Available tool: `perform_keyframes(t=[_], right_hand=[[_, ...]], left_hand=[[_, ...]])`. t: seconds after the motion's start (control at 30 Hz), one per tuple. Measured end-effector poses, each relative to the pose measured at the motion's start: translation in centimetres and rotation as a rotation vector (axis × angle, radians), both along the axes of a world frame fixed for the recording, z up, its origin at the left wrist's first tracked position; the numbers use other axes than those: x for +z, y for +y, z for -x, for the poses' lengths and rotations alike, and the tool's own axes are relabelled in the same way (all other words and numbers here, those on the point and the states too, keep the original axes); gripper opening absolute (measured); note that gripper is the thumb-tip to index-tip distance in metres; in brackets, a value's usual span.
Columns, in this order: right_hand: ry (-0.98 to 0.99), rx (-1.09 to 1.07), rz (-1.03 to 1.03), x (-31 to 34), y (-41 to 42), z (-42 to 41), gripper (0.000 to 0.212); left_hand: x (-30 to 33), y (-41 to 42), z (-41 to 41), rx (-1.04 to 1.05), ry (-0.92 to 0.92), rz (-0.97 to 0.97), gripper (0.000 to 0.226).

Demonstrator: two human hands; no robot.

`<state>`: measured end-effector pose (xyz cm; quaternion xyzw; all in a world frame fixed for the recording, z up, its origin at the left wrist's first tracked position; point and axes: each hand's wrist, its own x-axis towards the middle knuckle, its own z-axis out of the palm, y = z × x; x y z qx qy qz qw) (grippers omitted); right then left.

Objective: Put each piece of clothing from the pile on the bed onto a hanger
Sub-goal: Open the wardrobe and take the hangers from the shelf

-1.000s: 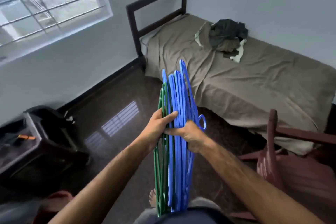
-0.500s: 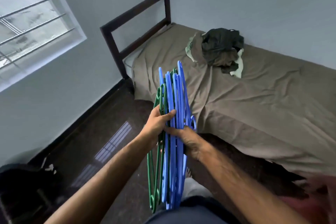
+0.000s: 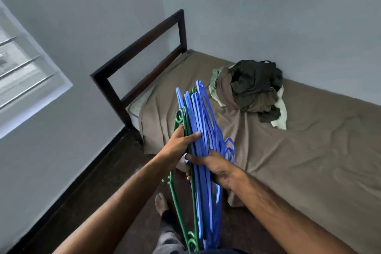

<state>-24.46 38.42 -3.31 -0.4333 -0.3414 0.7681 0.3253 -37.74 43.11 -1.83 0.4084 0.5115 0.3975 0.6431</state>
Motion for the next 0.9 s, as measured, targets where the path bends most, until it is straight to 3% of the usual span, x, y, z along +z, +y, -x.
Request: perform_keyframes(t=[0.1, 0.37, 0.57, 0.67, 0.8, 0.9], right_hand=[[-0.037, -0.026, -0.036, -0.9, 7.3, 2.1, 0.012], [-0.309, -0.128, -0.136, -2.2, 26.8, 7.1, 0.026], [-0.456, -0.074, -0.172, -2.8, 39.3, 7.8, 0.007], [-0.578, 0.021, -0.19, -5.0, 45.9, 7.4, 0.006], [-0.701, 0.133, -0.164, -7.5, 54.6, 6.3, 0.038], [-0.847, 0.232, -0.264, -9.7, 61.9, 5.1, 0.038]], left_hand=[[-0.8, 7.7, 2.7, -0.093, 0.031, -0.022, 0.035], [0.0, 28.4, 10.6, -0.333, 0.165, 0.014, 0.015], [-2.1, 42.0, 12.4, -0.476, 0.3, 0.046, 0.012], [-4.2, 48.2, 12.6, -0.439, 0.335, 0.083, 0.02], [-7.0, 55.9, 11.7, -0.349, 0.413, 0.146, 0.036], [-9.6, 62.1, 10.5, -0.233, 0.437, 0.157, 0.038]])
